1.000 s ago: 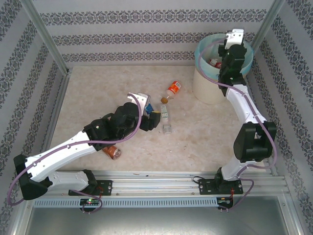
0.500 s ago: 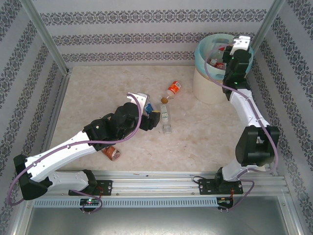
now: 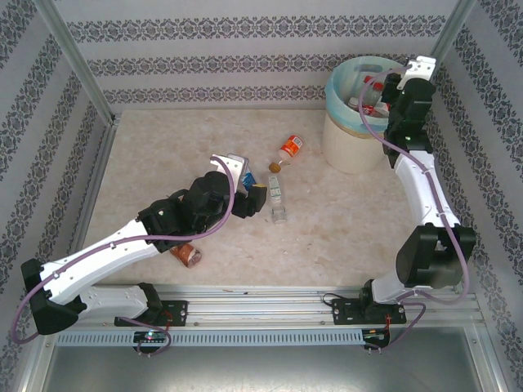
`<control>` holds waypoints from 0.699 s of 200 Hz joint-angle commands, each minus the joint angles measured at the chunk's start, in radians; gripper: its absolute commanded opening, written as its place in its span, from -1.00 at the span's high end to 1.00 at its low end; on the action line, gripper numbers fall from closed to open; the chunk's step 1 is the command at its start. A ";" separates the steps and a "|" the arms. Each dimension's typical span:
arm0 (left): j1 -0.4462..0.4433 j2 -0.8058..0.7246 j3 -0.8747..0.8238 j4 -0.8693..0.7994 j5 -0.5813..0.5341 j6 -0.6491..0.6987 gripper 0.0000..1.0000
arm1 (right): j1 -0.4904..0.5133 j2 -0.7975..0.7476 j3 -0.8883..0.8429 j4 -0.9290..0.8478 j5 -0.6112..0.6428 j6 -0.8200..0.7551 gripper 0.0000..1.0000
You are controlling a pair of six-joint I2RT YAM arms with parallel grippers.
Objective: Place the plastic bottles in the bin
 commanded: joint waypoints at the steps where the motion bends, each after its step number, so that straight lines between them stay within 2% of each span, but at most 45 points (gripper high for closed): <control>1: -0.011 -0.020 -0.008 0.021 -0.020 -0.016 -0.60 | -0.011 0.010 0.090 -0.070 0.018 0.058 0.05; 66: -0.011 -0.016 -0.021 0.027 -0.036 -0.009 -0.61 | -0.011 0.127 0.299 -0.390 0.008 0.186 0.07; 96: -0.007 -0.047 -0.046 -0.006 -0.078 -0.018 -0.64 | 0.012 0.135 0.282 -0.446 -0.076 0.225 0.18; 140: 0.039 -0.102 -0.088 -0.134 -0.105 -0.071 -0.67 | 0.071 0.078 0.221 -0.471 -0.082 0.188 0.15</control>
